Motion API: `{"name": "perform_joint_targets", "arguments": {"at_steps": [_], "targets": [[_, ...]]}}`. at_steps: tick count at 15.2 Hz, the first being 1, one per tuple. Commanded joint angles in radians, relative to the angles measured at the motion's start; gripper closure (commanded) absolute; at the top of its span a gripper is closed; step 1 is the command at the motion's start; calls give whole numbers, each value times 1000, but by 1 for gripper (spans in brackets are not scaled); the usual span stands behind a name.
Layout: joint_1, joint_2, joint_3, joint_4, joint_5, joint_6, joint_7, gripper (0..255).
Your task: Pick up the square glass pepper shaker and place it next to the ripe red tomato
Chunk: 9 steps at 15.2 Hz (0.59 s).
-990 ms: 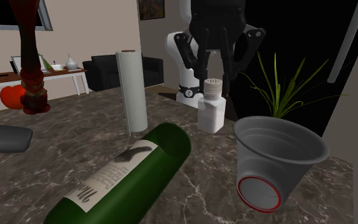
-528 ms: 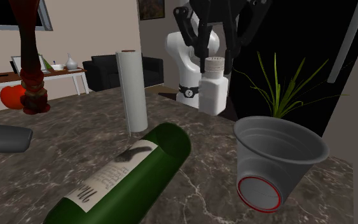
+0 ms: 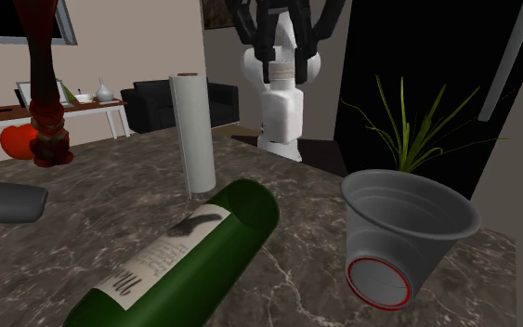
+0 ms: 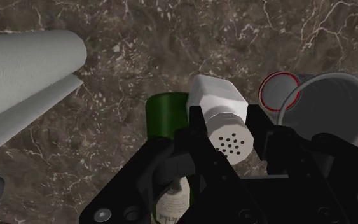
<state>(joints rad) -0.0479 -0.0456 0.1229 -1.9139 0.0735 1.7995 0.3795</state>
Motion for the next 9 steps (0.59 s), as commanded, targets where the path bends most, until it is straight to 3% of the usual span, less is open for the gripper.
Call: {"name": "perform_joint_targets", "arguments": {"at_steps": [1,9], "targets": [[-19,-41,-21,-46,0,2,-42,255],[-102,-152,-127,-165,-24,0,-224,255]]}}
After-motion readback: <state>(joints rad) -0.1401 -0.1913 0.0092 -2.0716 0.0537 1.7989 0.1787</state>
